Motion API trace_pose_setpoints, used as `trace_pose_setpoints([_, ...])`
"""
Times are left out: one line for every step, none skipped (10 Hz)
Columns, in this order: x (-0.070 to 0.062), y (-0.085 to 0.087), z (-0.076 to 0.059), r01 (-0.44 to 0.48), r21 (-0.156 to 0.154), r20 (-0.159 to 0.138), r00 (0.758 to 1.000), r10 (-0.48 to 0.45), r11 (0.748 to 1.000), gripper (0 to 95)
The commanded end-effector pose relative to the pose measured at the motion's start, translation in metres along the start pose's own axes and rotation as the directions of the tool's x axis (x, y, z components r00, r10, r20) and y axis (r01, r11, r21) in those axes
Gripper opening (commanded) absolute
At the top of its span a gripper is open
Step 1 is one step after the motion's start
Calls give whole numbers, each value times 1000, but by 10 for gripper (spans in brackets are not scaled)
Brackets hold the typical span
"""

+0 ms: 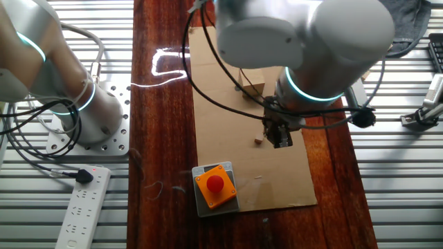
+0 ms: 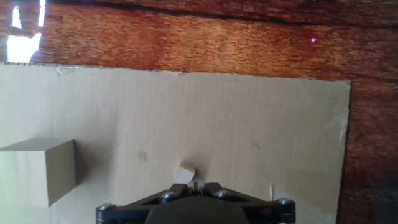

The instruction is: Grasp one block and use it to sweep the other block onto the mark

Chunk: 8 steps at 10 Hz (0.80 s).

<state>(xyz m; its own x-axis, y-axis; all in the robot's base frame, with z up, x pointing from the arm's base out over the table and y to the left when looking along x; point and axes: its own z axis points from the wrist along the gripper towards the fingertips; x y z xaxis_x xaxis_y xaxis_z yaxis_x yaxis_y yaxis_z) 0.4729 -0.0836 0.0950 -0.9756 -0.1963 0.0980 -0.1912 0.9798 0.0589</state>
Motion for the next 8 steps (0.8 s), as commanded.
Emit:
trace_pose_setpoints([-2, 0, 0, -4, -12, -10, 1000, 4, 1000, 0])
trace_pose_setpoints([-2, 0, 0, -3, -12, -10, 1000, 3, 1000, 0])
trace_pose_setpoints([-2, 0, 0, -3, -11, -12, 1000, 3, 1000, 0])
trace_pose_setpoints([-2, 0, 0, -3, -11, -12, 1000, 3, 1000, 0])
trace_pose_setpoints([-2, 0, 0, -7, -12, -14, 1000, 7, 1000, 0])
trace_pose_setpoints([-2, 0, 0, -11, -13, -20, 1000, 11, 1000, 0])
trace_pose_setpoints([-2, 0, 0, -9, -14, -23, 1000, 8, 1000, 0])
trace_pose_setpoints([-1, -7, 7, 4, -22, -18, 1000, -5, 1000, 0])
